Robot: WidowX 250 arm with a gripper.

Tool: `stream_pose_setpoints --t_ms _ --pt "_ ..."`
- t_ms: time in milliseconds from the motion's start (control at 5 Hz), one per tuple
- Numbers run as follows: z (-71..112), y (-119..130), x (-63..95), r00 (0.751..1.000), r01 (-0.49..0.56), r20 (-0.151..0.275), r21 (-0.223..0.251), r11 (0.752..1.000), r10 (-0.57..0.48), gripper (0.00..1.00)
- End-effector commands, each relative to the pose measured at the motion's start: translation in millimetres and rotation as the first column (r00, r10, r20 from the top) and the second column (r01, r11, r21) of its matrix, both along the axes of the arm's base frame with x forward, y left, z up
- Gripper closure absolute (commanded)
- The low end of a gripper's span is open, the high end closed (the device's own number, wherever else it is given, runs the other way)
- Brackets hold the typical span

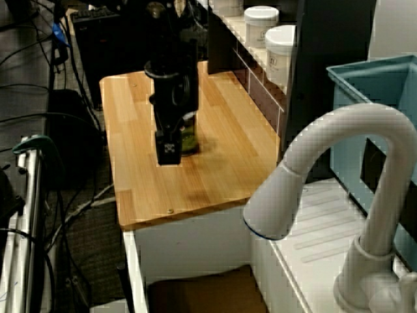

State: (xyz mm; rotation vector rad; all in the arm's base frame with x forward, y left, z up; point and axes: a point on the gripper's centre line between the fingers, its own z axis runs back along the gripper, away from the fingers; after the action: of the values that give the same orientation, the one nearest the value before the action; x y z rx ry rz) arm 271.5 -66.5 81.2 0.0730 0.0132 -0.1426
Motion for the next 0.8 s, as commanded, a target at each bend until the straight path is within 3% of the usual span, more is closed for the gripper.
stream_pose_setpoints --t_ms 0,200,600 --pt "-5.0 -10.1 33.2 0.999 -0.027 0.032 0.005 1.0 0.027 0.0" --pt "-8.2 -4.0 44.1 0.998 -0.045 0.032 0.005 0.999 0.045 0.0" --pt "-3.9 17.7 44.4 0.998 -0.056 0.015 0.003 0.998 0.056 0.0"
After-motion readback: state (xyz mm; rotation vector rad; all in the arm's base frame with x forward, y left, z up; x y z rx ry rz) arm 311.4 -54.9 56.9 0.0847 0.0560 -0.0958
